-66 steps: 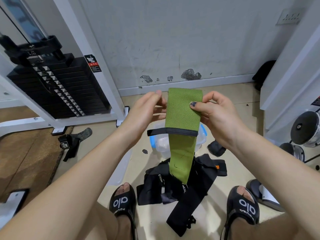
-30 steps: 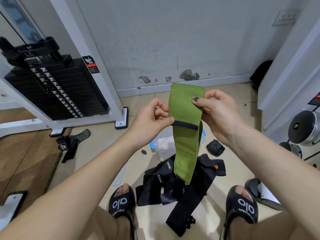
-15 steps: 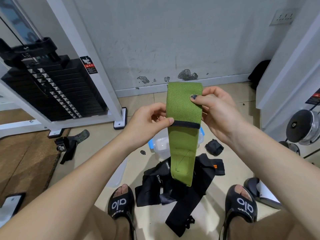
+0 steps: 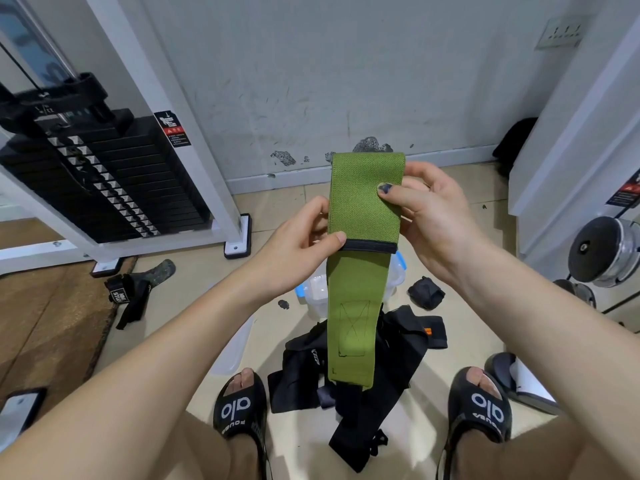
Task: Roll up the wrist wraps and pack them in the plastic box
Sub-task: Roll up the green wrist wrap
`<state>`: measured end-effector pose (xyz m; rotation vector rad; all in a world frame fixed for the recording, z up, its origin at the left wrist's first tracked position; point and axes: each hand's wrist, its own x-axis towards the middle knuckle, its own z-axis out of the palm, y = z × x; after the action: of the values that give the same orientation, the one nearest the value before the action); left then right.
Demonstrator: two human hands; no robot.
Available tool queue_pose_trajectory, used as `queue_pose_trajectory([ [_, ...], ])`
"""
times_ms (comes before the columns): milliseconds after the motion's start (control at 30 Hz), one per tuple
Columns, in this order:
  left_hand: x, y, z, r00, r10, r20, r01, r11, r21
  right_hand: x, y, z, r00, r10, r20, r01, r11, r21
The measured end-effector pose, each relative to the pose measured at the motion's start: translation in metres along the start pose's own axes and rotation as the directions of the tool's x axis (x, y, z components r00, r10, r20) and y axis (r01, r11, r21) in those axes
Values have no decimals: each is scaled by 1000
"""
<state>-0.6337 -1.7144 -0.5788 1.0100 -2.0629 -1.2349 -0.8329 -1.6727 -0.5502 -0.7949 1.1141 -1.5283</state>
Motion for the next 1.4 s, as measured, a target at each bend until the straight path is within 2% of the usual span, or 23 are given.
queue_pose_trajectory([
  [300, -1, 6, 4, 996, -65, 54, 65, 998, 5, 3, -3, 1, 1000, 13, 9, -14, 997, 70],
  [500, -7, 10, 8, 960, -217, 177, 236, 967, -94, 5, -4, 2, 999, 43, 30, -47, 985, 164],
  [833, -1, 6, 16, 994, -109, 4, 109, 991, -77, 7, -8, 2, 999, 11, 34, -15, 992, 123],
  [1100, 2, 0, 17, 996, -85, -21, 80, 983, -168, 11, -9, 1, 1000, -8, 28, 5, 995, 100],
  [1300, 3, 0, 19, 990, -144, 2, 140, 962, -236, 14, -6, -3, 998, -60, 15, 60, 998, 9],
  [1400, 3, 0, 20, 989, -142, -29, 132, 964, -230, 16, -3, -5, 995, -97, 6, 97, 993, -65],
])
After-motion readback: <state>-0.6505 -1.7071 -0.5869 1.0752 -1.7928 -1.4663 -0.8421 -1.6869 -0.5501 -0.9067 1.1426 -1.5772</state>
